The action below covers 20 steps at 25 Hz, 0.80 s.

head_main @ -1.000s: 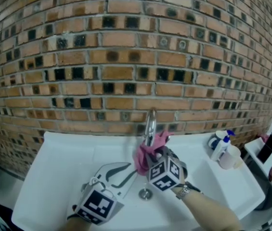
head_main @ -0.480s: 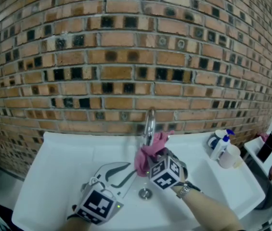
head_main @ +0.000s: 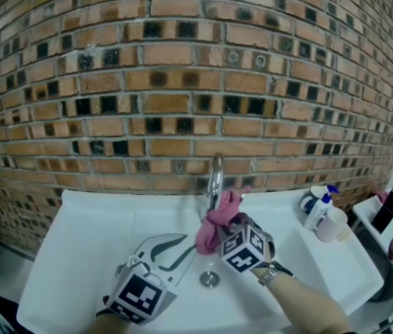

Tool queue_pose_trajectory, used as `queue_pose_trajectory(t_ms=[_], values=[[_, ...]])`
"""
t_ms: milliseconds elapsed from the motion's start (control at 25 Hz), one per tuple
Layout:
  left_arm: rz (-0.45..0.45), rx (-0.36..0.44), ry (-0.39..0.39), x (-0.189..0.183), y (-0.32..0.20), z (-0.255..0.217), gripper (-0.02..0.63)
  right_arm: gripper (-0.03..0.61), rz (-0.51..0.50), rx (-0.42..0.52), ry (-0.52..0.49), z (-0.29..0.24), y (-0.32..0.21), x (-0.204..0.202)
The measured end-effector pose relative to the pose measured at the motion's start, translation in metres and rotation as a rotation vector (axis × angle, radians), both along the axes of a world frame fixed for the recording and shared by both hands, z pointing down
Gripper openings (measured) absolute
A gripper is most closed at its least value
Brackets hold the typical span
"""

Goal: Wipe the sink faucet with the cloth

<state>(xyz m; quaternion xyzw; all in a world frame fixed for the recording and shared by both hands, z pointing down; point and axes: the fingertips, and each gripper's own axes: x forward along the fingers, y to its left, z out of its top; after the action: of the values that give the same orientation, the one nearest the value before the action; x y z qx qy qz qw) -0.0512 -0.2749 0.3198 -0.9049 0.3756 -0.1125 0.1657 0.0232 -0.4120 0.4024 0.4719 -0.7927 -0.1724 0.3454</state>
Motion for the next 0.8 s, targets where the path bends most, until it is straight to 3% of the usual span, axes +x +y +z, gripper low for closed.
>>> queue_pose_trajectory(t_ms=[640,800], values=[[0.01,0.014,-0.034,0.0,-0.002,0.002,0.098,0.069,0.058,-0.008,0.022,0.002,-0.004,0.033],[-0.006,-0.007,-0.004,-0.001,-0.001,0.002,0.098,0.069,0.076,-0.005,0.023,0.0,-0.006,0.041]])
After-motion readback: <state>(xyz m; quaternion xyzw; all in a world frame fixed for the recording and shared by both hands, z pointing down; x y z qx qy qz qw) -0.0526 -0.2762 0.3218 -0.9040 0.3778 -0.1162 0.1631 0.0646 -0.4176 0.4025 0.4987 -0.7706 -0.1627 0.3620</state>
